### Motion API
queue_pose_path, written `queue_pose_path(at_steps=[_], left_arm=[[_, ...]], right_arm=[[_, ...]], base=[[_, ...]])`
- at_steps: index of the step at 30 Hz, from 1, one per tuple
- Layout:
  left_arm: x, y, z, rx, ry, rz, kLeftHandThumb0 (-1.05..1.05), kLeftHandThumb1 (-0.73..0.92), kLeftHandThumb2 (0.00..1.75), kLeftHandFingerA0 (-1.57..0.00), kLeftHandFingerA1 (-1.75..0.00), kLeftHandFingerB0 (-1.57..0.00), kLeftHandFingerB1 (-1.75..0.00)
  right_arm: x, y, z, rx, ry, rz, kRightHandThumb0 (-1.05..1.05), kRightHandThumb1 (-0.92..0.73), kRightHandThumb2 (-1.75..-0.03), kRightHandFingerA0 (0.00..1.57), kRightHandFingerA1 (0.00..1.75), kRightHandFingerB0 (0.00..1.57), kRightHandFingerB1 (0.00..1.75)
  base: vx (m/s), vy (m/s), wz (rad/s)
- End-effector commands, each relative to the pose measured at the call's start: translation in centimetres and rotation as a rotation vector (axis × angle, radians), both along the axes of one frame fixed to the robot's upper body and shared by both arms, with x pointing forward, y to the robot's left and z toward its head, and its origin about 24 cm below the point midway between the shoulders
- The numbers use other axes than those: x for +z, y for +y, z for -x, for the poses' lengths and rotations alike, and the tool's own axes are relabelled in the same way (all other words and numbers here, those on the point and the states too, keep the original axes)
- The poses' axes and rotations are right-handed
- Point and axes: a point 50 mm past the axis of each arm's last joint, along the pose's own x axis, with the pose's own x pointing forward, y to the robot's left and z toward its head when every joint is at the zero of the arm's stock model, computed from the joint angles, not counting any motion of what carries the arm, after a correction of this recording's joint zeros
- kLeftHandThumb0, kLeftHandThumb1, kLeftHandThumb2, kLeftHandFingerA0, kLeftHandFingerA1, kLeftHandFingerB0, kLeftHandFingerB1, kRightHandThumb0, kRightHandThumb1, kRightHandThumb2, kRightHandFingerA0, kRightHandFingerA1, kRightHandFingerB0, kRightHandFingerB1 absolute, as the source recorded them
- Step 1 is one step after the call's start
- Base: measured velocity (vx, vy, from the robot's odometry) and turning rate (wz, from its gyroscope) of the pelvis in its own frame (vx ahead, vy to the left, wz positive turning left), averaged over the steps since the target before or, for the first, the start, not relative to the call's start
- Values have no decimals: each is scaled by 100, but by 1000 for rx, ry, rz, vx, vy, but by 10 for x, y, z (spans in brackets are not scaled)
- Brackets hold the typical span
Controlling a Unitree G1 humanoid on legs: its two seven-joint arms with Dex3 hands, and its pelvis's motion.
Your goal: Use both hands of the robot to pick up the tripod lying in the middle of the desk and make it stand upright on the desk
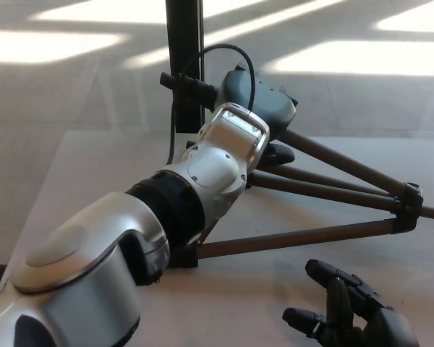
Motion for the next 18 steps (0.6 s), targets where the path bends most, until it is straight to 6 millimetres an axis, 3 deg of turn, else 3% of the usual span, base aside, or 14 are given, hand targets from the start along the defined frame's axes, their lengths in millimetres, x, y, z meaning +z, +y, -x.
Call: queue_pose_path(at_steps=[1, 4, 6, 7, 8, 10, 12, 14, 16, 17, 18], left_arm=[[-19, 25, -3, 36, 84, -336, -90, 50, 98, -3, -17, -8, -10], [-27, 23, -1, 14, 75, -341, -92, 54, 97, -4, -24, -9, -18], [-32, 22, 1, -17, 64, -345, -77, 47, 92, -1, -42, -3, -29], [-35, 20, 2, -39, 57, -366, -77, 47, 92, -1, -42, -3, -29], [-38, 20, 4, -75, 31, -388, -72, 58, 59, -16, -49, -8, -31], [-46, 17, 7, -132, 6, -351, -41, 54, 56, -72, -70, -21, -34], [-49, 17, 8, -153, -5, -313, -41, 54, 56, -72, -70, -21, -34], [-53, 16, 10, -176, -13, -298, -41, 56, 57, -78, -95, -18, -35], [-56, 15, 11, -190, -17, -291, -41, 56, 57, -78, -95, -18, -35], [-58, 13, 12, -207, -13, -240, -42, 57, 57, -82, -113, -26, -40], [-59, 12, 13, -214, -12, -218, -42, 57, 57, -82, -113, -26, -40]], right_arm=[[1, 2, 3, -62, -8, -4, -85, -77, -63, 52, 97, 54, 50], [1, 2, 2, -62, -14, -14, -86, -76, -63, 52, 99, 53, 50], [0, 1, 2, -59, -11, -25, -85, -74, -63, 51, 98, 53, 51], [0, 1, 3, -62, -9, -27, -85, -74, -63, 51, 98, 53, 51], [-1, 1, 3, -65, -4, -28, -85, -74, -63, 51, 98, 54, 50], [-2, 2, 4, -65, -4, -15, -85, -74, -63, 49, 95, 52, 50], [-2, 2, 4, -64, -2, -3, -85, -74, -63, 49, 95, 52, 50], [-1, 1, 4, -61, -7, -1, -84, -75, -63, 48, 99, 49, 50], [-1, 1, 3, -62, -11, 7, -84, -75, -63, 48, 99, 49, 50], [-1, 0, 3, -66, -4, 9, -83, -74, -63, 49, 100, 50, 51], [-1, 0, 3, -68, -1, 10, -83, -74, -63, 49, 100, 50, 51]], base=[[0, 0, 0], [0, 0, 0], [0, 0, 0], [0, 0, 0], [0, 0, 0], [0, 0, 0], [0, 0, 0], [0, 0, 0], [0, 0, 0], [0, 0, 0], [0, 0, 0]])
